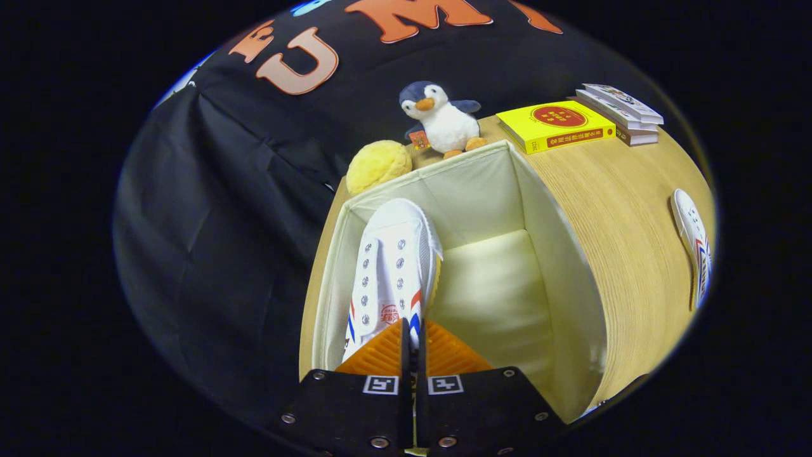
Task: Open the storage box then place both shoes into the box .Put the left shoe in first, then the right shoe, with the right side of both shoes facing outward in a uniform manner.
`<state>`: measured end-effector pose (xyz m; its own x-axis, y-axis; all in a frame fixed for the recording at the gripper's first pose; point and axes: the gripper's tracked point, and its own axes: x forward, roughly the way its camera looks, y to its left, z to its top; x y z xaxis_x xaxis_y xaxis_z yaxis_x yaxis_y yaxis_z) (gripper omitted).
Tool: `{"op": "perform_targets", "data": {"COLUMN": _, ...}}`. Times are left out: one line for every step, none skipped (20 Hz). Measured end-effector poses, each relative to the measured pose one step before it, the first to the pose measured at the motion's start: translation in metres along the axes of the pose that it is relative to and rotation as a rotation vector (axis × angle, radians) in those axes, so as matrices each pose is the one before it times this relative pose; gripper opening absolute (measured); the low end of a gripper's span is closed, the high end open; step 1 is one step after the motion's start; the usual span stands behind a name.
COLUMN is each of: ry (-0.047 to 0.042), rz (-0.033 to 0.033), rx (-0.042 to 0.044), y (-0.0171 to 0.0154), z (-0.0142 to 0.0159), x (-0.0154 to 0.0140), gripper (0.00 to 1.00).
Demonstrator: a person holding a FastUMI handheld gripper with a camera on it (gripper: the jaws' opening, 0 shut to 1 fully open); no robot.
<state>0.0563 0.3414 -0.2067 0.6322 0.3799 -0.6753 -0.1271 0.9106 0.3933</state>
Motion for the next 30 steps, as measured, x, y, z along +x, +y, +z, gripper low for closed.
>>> {"op": "perform_targets", "data": {"ry": 0.00859, "rz": 0.00307, "rx": 0.00088, "y": 0.00145, "z": -0.00314, "x": 0.00292, "gripper": 0.03}}
{"op": "perform_targets", "data": {"ry": 0.01051, "rz": -0.0108, "rx": -0.01003, "y": -0.00121, "z": -0.00314, "x": 0.00273, "gripper": 0.03}}
{"op": "perform_targets", "data": {"ry": 0.00632, "rz": -0.00891, "rx": -0.00664, "y": -0.00071, "z": -0.0022, "x": 0.00152, "gripper": 0.03}}
{"op": "perform_targets", "data": {"ry": 0.00247, "rz": -0.00558, "rx": -0.0077, "y": -0.00071, "z": -0.00025, "x": 0.00274, "gripper": 0.03}}
{"op": "perform_targets", "data": {"ry": 0.00412, "rz": 0.01845, "rx": 0.00333, "y": 0.00265, "z": 0.00054, "x": 0.00026, "gripper": 0.03}}
{"op": "perform_targets", "data": {"ry": 0.00325, "rz": 0.04789, "rx": 0.00622, "y": 0.00945, "z": 0.0018, "x": -0.00066, "gripper": 0.05}}
{"op": "perform_targets", "data": {"ry": -0.00052, "rz": 0.05389, "rx": -0.00087, "y": 0.01118, "z": 0.0059, "x": -0.00348, "gripper": 0.08}}
{"op": "perform_targets", "data": {"ry": -0.00078, "rz": 0.00378, "rx": -0.01022, "y": 0.00084, "z": 0.00384, "x": -0.00217, "gripper": 0.28}}
{"op": "perform_targets", "data": {"ry": -0.0168, "rz": -0.01482, "rx": -0.02307, "y": -0.00498, "z": 0.00736, "x": -0.00795, "gripper": 0.36}}
{"op": "perform_targets", "data": {"ry": -0.01929, "rz": -0.00423, "rx": -0.01503, "y": -0.00284, "z": 0.00666, "x": -0.00664, "gripper": 0.51}}
{"op": "perform_targets", "data": {"ry": -0.01205, "rz": 0.00648, "rx": -0.00037, "y": -0.00033, "z": 0.00467, "x": -0.00738, "gripper": 0.61}}
{"op": "perform_targets", "data": {"ry": -0.01254, "rz": 0.00938, "rx": 0.00577, "y": -0.00224, "z": 0.0053, "x": -0.00871, "gripper": 0.82}}
{"op": "perform_targets", "data": {"ry": -0.01286, "rz": 0.0032, "rx": 0.00161, "y": -0.006, "z": 0.00737, "x": -0.01057, "gripper": 0.89}}
{"op": "perform_targets", "data": {"ry": -0.0148, "rz": -0.00622, "rx": -0.00503, "y": -0.0082, "z": 0.00581, "x": -0.00954, "gripper": 0.99}}
{"op": "perform_targets", "data": {"ry": -0.01577, "rz": -0.00854, "rx": -0.00803, "y": -0.00929, "z": 0.00694, "x": -0.01176, "gripper": 0.99}}
{"op": "perform_targets", "data": {"ry": -0.01357, "rz": -0.00675, "rx": -0.00669, "y": -0.01041, "z": 0.00651, "x": -0.00951, "gripper": 0.99}}
{"op": "perform_targets", "data": {"ry": -0.01185, "rz": -0.00686, "rx": -0.00277, "y": -0.01275, "z": 0.00566, "x": -0.01027, "gripper": 0.99}}
{"op": "perform_targets", "data": {"ry": -0.00853, "rz": -0.00769, "rx": 0.00209, "y": -0.01413, "z": 0.00507, "x": -0.00878, "gripper": 0.99}}
{"op": "perform_targets", "data": {"ry": -0.00489, "rz": -0.01466, "rx": 0.00354, "y": -0.018, "z": 0.00423, "x": -0.0099, "gripper": 0.99}}
{"op": "perform_targets", "data": {"ry": -0.00364, "rz": -0.01735, "rx": 0.00332, "y": -0.01866, "z": 0.00317, "x": -0.00758, "gripper": 0.99}}
{"op": "perform_targets", "data": {"ry": -0.0029, "rz": -0.01993, "rx": 0.00743, "y": -0.02082, "z": 0.00225, "x": -0.00698, "gripper": 0.99}}
{"op": "perform_targets", "data": {"ry": 0.00074, "rz": -0.01943, "rx": 0.01421, "y": -0.021, "z": 0.00202, "x": -0.00481, "gripper": 0.99}}
{"op": "perform_targets", "data": {"ry": 0.00602, "rz": -0.01829, "rx": 0.01878, "y": -0.02268, "z": 0.00039, "x": -0.00366, "gripper": 0.99}}
{"op": "perform_targets", "data": {"ry": 0.00457, "rz": -0.01847, "rx": 0.01745, "y": -0.02179, "z": 0.00091, "x": -0.00297, "gripper": 0.99}}
{"op": "perform_targets", "data": {"ry": 0.00543, "rz": -0.01931, "rx": 0.01488, "y": -0.02117, "z": 0.00155, "x": -0.00305, "gripper": 0.99}}
{"op": "perform_targets", "data": {"ry": 0.00435, "rz": -0.01943, "rx": 0.01159, "y": -0.02227, "z": 0.00176, "x": -0.00313, "gripper": 0.99}}
{"op": "perform_targets", "data": {"ry": 0.0055, "rz": -0.02219, "rx": 0.01286, "y": -0.02186, "z": 0.0011, "x": -0.00306, "gripper": 0.99}}
{"op": "perform_targets", "data": {"ry": 0.00672, "rz": -0.01913, "rx": 0.01024, "y": -0.02189, "z": 0.00255, "x": -0.00202, "gripper": 0.99}}
{"op": "perform_targets", "data": {"ry": 0.00978, "rz": -0.0202, "rx": 0.00848, "y": -0.02169, "z": 0.00147, "x": -0.00108, "gripper": 0.99}}
{"op": "perform_targets", "data": {"ry": 0.01264, "rz": -0.01837, "rx": 0.0043, "y": -0.02105, "z": 0.00111, "x": -0.00065, "gripper": 0.99}}
